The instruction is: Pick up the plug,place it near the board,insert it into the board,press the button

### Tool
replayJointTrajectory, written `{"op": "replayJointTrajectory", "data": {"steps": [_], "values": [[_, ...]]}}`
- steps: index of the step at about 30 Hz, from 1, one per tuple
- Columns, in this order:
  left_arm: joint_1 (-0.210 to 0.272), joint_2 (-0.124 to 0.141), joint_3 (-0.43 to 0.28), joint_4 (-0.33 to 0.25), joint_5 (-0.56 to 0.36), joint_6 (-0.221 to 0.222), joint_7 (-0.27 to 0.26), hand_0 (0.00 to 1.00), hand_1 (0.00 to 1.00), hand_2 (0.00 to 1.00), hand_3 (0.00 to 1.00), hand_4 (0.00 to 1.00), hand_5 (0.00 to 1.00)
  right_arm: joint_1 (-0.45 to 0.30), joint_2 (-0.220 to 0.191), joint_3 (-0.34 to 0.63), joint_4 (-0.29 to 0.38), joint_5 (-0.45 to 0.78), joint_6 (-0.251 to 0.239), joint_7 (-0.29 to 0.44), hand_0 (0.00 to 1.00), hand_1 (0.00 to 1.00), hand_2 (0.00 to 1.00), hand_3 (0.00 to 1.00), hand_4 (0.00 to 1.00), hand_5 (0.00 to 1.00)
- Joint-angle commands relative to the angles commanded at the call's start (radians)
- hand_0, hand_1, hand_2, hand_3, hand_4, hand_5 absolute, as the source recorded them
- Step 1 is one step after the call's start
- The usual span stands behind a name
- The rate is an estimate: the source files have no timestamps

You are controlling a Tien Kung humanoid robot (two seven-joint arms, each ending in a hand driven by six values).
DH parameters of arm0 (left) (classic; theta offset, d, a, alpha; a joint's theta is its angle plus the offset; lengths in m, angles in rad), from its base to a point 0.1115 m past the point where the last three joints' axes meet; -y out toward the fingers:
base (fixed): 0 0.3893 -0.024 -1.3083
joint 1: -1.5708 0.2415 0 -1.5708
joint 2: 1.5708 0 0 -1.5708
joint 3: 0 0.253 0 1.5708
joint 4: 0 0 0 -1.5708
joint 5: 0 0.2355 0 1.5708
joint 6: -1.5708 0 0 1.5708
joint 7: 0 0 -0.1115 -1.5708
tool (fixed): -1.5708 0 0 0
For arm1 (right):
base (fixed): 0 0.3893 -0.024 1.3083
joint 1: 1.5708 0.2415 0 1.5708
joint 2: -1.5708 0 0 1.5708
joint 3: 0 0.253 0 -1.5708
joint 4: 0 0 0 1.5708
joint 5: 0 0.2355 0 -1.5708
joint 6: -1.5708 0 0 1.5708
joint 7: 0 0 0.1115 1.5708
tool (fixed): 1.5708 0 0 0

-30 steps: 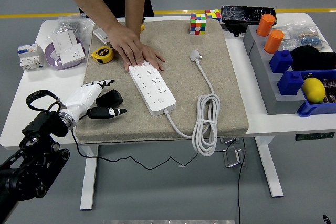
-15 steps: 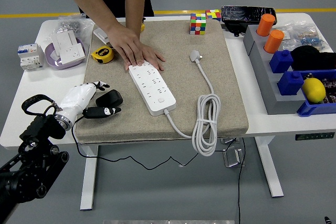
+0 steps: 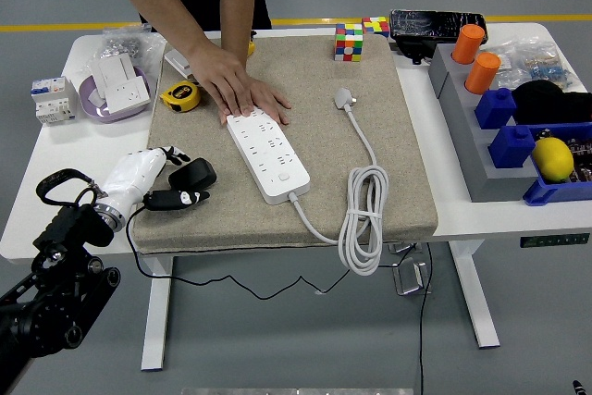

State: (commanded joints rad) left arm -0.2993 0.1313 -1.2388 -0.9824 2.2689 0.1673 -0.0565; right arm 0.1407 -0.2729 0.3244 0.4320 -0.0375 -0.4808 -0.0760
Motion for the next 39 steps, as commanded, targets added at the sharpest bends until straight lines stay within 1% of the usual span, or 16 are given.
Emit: {"op": "replayJointTrajectory", "data": {"steps": [12, 13, 18, 19, 30, 39], "values": [[-0.009, -0.003, -0.002, 0.004, 0.0, 0.007, -0.004, 0.632, 0.77, 0.673, 0.668, 0.998, 0.562, 0.005, 0.001, 0.003, -0.001, 0.001, 0.002, 0.001, 0.953, 0.877, 0.823, 0.833, 0.998, 0.998], [-0.011, -0.004, -0.002, 0.005, 0.0, 0.008, -0.004, 0.624, 0.758, 0.662, 0.643, 0.998, 0.556, 0.005, 0.001, 0.004, -0.001, 0.001, 0.002, 0.001, 0.953, 0.877, 0.822, 0.831, 0.998, 0.998], [-0.015, -0.005, -0.002, 0.006, 0.0, 0.009, -0.005, 0.624, 0.758, 0.662, 0.643, 0.998, 0.556, 0.006, 0.001, 0.004, -0.001, 0.005, 0.002, 0.002, 0.953, 0.877, 0.822, 0.831, 0.998, 0.998], [-0.016, -0.005, -0.002, 0.007, 0.0, 0.009, -0.005, 0.61, 0.718, 0.613, 0.618, 0.998, 0.55, 0.006, 0.001, 0.004, -0.001, 0.005, 0.002, 0.002, 0.952, 0.877, 0.822, 0.829, 0.998, 0.998], [-0.023, -0.005, 0.004, 0.01, 0.0, 0.002, -0.006, 0.605, 0.712, 0.605, 0.615, 0.998, 0.551, 0.01, 0.001, 0.005, -0.001, 0.011, 0.002, 0.004, 0.952, 0.877, 0.821, 0.827, 0.998, 0.998], [-0.016, -0.004, 0.013, 0.01, 0.0, 0.0, -0.007, 0.595, 0.717, 0.602, 0.615, 0.998, 0.549, 0.005, 0.0, 0.002, -0.002, 0.014, 0.001, 0.004, 0.952, 0.877, 0.822, 0.826, 0.998, 0.998]]}}
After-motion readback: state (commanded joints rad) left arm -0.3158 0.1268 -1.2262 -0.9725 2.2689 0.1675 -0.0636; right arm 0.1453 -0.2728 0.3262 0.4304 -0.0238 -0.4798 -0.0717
